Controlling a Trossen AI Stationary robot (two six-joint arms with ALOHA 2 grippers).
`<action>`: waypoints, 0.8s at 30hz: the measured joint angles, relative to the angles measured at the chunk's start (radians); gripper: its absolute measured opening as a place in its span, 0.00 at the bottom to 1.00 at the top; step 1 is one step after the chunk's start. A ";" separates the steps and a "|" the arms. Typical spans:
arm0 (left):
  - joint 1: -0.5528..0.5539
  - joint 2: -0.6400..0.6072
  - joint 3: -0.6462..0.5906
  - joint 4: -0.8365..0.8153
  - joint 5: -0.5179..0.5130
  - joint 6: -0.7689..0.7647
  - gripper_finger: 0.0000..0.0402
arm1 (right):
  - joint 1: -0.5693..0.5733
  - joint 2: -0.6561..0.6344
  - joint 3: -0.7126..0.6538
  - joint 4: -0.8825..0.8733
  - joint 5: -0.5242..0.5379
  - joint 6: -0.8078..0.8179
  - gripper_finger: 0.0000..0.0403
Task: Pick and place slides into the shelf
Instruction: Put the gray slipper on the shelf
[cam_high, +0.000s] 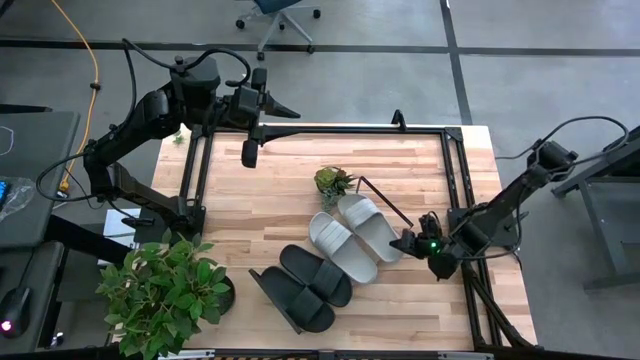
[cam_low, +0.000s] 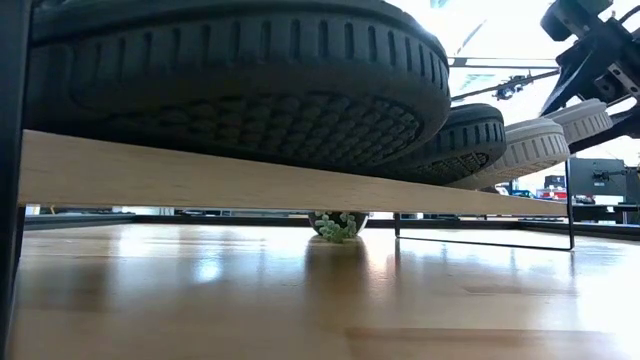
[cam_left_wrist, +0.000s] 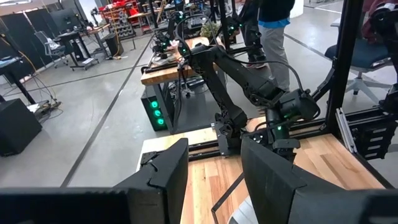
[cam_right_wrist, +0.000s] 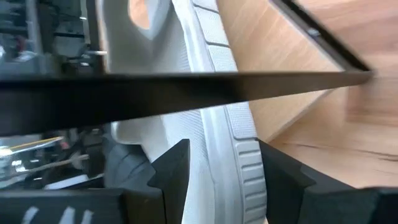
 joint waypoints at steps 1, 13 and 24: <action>0.000 0.000 0.000 0.000 0.000 0.007 0.34 | 0.000 0.000 0.013 -0.034 -0.011 0.004 0.39; 0.000 0.000 0.000 -0.004 -0.001 0.023 0.34 | 0.000 0.000 0.036 -0.088 -0.078 0.033 0.39; 0.000 0.000 0.000 -0.022 -0.001 0.023 0.34 | 0.000 0.000 0.108 -0.268 -0.091 0.055 0.39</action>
